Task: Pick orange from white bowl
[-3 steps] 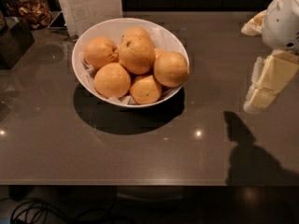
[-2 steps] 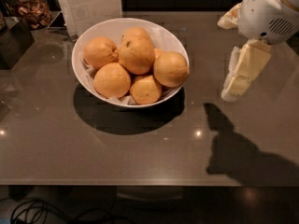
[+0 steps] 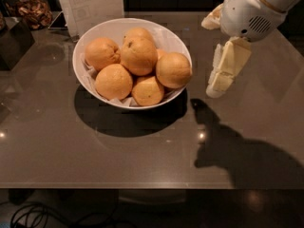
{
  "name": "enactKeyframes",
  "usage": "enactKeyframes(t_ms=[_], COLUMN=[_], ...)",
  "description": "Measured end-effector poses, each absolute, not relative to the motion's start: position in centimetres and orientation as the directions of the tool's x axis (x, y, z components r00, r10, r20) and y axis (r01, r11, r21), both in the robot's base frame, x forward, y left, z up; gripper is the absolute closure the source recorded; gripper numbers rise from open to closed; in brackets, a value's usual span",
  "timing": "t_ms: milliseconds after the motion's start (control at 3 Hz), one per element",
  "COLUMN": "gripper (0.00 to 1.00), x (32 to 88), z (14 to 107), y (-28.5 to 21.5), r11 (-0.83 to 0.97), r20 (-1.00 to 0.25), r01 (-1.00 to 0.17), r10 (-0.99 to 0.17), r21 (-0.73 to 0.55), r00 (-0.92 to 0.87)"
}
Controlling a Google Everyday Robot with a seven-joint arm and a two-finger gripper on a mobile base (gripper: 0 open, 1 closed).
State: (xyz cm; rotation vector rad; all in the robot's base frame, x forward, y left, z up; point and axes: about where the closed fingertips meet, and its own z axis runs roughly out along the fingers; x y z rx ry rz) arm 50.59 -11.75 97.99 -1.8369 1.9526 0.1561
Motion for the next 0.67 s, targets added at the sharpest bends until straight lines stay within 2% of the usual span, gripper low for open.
enactKeyframes(t_ms=[333,667], gripper=[0.0,0.0], x=[51.2,52.1], z=[97.0,95.1], y=[-11.2,-8.5], r11=[0.113,0.067], r20=[-0.431,-0.465], r01=[-0.973,-0.986], r10=[-0.902,-0.885], r21=[-0.2,-0.153], r00=[-0.017,0.012])
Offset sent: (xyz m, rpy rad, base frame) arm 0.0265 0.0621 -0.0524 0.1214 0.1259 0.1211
